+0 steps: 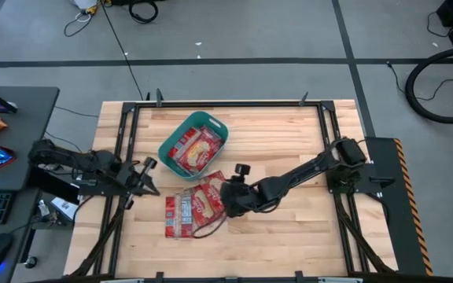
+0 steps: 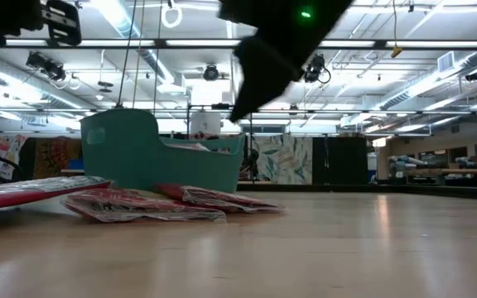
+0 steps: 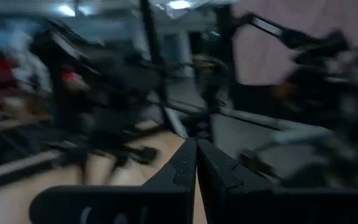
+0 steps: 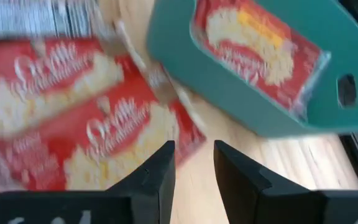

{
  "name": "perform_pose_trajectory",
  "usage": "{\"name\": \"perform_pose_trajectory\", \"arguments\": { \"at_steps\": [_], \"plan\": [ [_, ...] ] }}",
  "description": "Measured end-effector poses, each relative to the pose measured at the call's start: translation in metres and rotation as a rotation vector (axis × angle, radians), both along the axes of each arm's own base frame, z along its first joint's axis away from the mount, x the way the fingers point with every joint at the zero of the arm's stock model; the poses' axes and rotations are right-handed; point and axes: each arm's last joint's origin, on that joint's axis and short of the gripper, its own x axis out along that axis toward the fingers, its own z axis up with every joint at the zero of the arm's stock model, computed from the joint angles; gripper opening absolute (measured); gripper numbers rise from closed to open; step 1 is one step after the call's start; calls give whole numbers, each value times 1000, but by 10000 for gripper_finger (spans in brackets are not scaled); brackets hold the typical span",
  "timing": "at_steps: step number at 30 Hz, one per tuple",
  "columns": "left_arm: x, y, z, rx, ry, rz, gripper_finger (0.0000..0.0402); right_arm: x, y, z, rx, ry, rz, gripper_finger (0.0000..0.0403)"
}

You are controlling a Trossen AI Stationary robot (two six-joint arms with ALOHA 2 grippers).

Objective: Sort popcorn bags into baskets
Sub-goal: Put the red popcorn bag into the blue bin

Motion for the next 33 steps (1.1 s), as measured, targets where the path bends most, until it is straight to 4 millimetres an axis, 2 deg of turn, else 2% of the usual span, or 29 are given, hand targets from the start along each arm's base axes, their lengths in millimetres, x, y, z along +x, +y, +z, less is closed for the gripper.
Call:
{"name": "perform_pose_trajectory", "arguments": {
  "at_steps": [6, 9, 13, 16, 18, 22, 26, 29, 33],
  "plan": [
    [14, -4, -13, -229, 272, -9, 18, -39, -12, 4, -131, -19, -50, 115],
    [21, -8, -23, -279, 398, 15, 18, -52, -21, 22, -179, -102, -55, 115],
    [27, -18, -32, -297, 531, 17, 18, -59, -26, 54, -189, -253, -9, 115],
    [32, -31, -27, -274, 602, 11, 18, -62, -25, 74, -163, -345, 59, 115],
    [35, -42, -22, -221, 636, 30, 18, -61, -24, 79, -131, -377, 98, 115],
    [41, -63, -17, -43, 688, 79, 18, -57, -21, 75, -83, -391, 132, 115],
    [43, -79, -24, 78, 763, 87, 27, -48, -14, 59, -58, -391, 131, 115],
    [42, -91, -29, 138, 802, 68, 54, -43, -5, 48, -43, -396, 140, 115],
    [42, -104, -29, 262, 831, 87, 108, -38, 7, 33, -62, -389, 140, 115]
  ]
}}
